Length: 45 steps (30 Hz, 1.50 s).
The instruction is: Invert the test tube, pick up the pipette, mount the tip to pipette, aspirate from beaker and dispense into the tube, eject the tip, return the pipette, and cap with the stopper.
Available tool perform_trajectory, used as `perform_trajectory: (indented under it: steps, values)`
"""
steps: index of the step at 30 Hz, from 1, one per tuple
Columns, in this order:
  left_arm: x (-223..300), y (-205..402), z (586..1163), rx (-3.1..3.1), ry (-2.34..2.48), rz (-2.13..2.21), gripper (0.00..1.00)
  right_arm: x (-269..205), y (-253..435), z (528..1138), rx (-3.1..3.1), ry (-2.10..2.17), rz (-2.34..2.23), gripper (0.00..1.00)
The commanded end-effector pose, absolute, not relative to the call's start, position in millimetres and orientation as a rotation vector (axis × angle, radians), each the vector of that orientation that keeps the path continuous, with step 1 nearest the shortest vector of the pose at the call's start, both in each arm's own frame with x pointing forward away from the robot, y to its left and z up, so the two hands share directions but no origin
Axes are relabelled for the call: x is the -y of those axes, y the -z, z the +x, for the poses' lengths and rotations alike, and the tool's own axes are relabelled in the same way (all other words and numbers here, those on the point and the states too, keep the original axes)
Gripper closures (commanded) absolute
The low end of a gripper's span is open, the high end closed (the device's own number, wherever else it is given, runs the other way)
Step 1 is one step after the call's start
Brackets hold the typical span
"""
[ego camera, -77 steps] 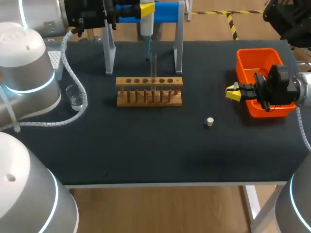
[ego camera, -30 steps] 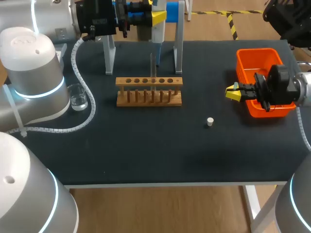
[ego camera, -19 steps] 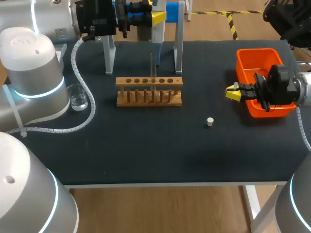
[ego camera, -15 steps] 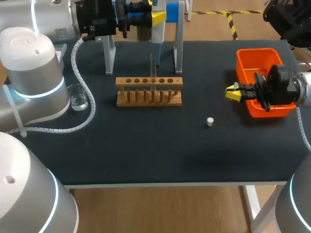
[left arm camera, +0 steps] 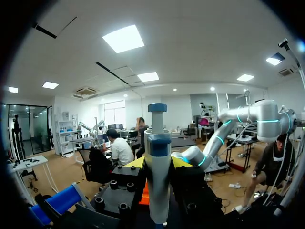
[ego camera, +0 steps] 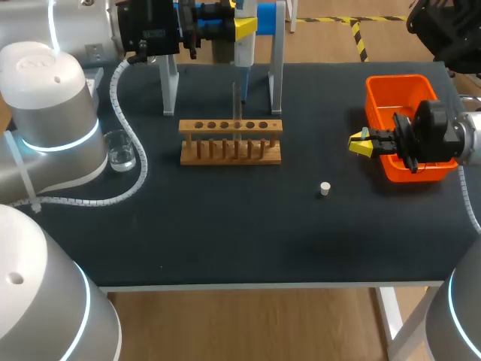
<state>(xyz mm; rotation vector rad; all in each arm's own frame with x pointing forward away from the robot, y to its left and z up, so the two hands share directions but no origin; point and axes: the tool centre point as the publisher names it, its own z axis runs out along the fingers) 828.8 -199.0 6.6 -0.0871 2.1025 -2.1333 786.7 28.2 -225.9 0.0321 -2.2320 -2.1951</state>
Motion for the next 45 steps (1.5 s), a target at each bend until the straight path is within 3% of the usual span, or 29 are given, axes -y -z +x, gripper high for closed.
perform_trajectory:
  steps: [1,45]
  values:
    - [198,-6,828,-2.099,2.137,-0.084,1.0,-28,226,786,2.234,2.196,0.031,1.0]
    - [198,-6,828,-2.099,2.137,-0.084,1.0,-140,219,799,2.176,2.177,0.07,1.0]
